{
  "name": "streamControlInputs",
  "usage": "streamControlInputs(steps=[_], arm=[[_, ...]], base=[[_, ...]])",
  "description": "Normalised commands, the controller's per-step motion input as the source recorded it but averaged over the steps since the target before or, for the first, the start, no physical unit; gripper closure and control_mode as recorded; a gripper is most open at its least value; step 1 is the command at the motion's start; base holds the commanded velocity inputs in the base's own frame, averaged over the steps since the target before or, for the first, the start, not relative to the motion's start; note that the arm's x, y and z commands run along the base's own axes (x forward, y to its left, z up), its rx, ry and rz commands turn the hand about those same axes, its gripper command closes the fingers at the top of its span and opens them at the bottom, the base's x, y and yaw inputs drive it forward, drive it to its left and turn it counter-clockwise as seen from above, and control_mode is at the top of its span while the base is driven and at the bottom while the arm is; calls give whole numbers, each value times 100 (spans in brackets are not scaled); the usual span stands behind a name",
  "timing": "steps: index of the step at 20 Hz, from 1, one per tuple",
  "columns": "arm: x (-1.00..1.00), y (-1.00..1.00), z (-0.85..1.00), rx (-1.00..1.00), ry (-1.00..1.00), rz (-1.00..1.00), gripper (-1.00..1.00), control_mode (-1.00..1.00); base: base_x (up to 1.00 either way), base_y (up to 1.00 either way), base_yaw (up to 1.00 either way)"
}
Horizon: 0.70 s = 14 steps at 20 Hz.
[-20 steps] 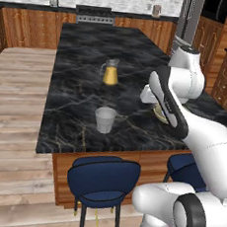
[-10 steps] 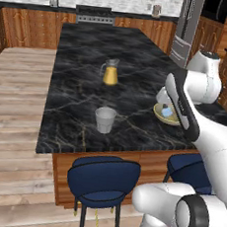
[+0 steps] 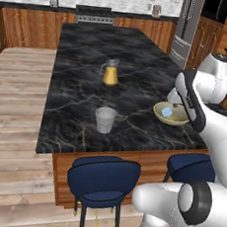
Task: There are two ice cubes in the ice bowl. Place both ice cubes in the glass cup.
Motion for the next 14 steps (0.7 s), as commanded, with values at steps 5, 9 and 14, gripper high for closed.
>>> streamControlInputs(steps=[5, 9, 14], arm=[[52, -50, -35, 0, 1, -37, -100, -100], [86, -40, -33, 1, 0, -39, -100, -100], [37, -11, -24, 5, 6, -6, -100, -100]], base=[[0, 0, 0], [0, 0, 0], [0, 0, 0]])
